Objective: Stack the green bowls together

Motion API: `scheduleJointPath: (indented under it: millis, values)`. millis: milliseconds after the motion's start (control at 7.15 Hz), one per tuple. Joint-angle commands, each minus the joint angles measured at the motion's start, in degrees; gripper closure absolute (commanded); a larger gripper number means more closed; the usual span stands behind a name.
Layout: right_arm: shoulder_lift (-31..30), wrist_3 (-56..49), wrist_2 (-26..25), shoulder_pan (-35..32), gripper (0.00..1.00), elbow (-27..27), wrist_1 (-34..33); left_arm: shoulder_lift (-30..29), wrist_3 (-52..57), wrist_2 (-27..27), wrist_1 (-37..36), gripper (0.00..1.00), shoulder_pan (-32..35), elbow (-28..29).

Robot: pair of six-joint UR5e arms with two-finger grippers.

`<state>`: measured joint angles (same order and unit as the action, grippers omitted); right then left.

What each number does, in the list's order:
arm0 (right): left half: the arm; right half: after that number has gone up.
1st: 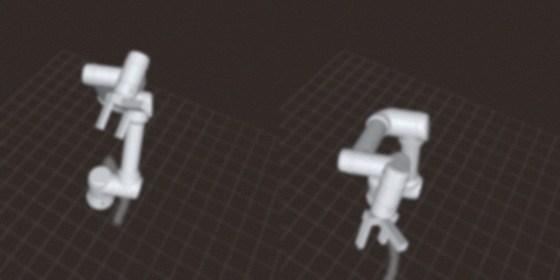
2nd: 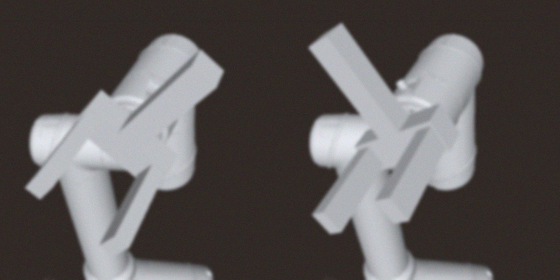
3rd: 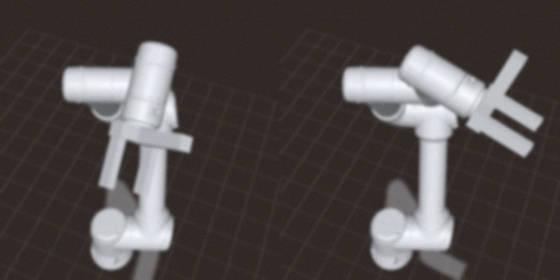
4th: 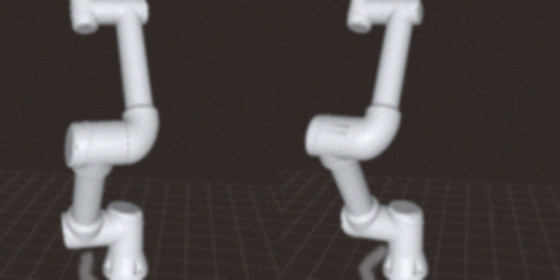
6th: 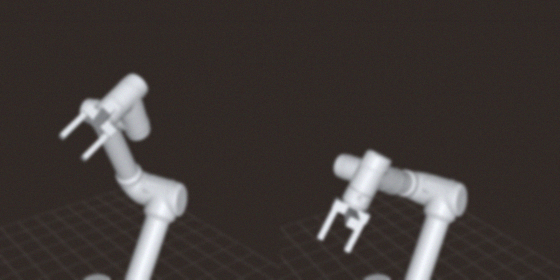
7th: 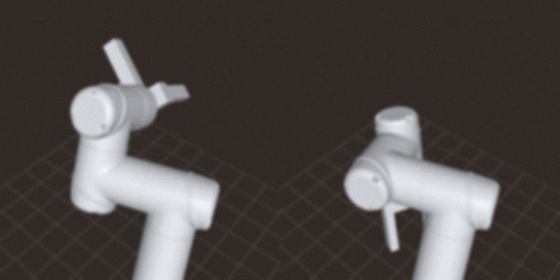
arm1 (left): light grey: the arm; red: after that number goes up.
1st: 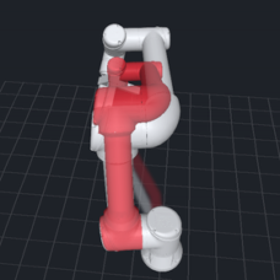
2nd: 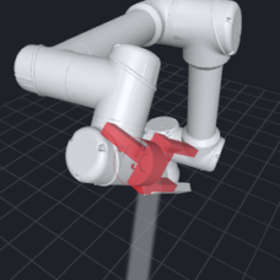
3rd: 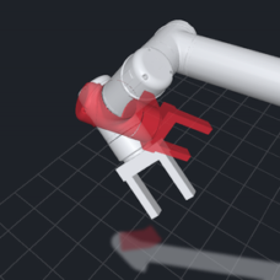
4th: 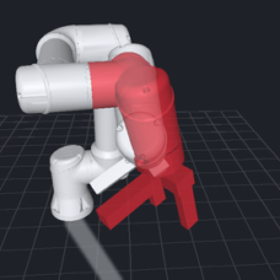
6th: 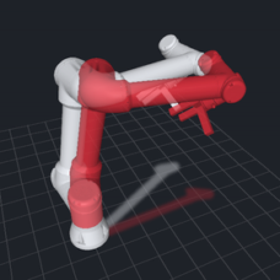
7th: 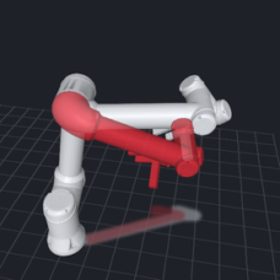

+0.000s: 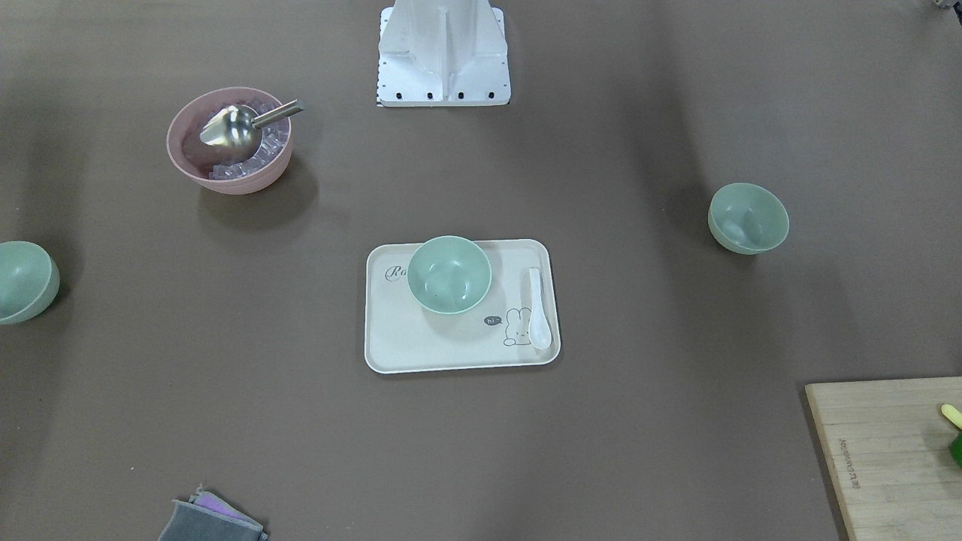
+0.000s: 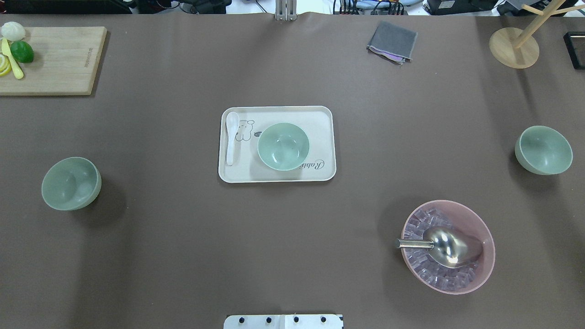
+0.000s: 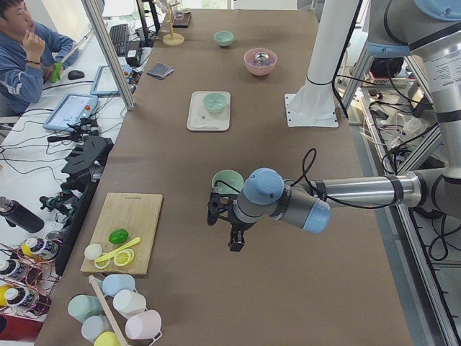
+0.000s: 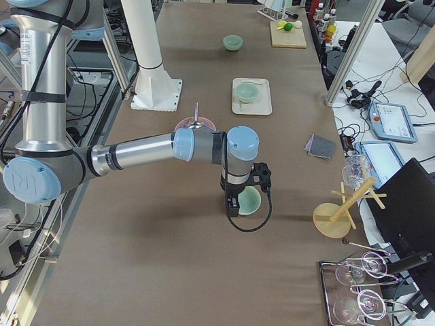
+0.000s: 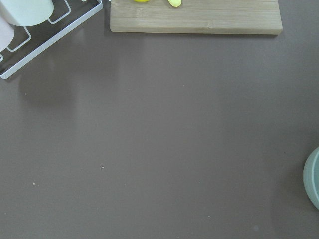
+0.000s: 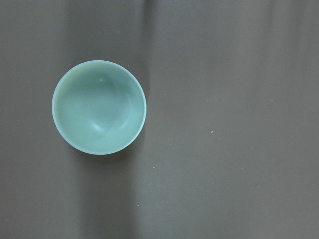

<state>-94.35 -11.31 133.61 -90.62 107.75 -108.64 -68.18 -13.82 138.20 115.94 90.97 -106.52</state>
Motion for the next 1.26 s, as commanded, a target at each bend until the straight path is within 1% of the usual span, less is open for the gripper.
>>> scheduleJointPath:
  millis: [0,280,419,559,699,978,1118]
  values:
    - [-0.13,0.23,0.25,0.01,0.0,-0.17,0.01,0.41,-0.06,0.67,1.29,0.02,0.0,0.17]
    - [-1.01,-0.38,-0.01,-0.08,0.0,-0.61,0.01,0.5,0.03,0.67,1.39,0.02,-0.09,1.04]
    - [-2.05,-0.38,0.07,-0.17,0.0,-0.52,0.01,-0.28,-2.06,0.76,0.78,0.04,-0.53,0.96]
    - [-2.93,-0.03,0.07,-0.34,0.0,0.0,1.84,-2.64,-3.74,0.67,-2.35,0.06,-3.31,0.87]
    - [-3.81,0.06,-0.28,-0.34,0.0,-0.61,4.55,-4.93,-3.75,0.5,-7.78,0.06,-4.47,0.52]
    - [-3.91,0.23,-0.37,-0.34,0.0,-1.92,5.72,-5.65,-3.23,0.32,-10.37,0.07,-7.98,-1.67]
    - [-3.91,0.23,-0.37,-0.34,0.0,-1.93,5.81,-5.65,-2.97,0.14,-13.34,0.08,-8.26,-3.42]
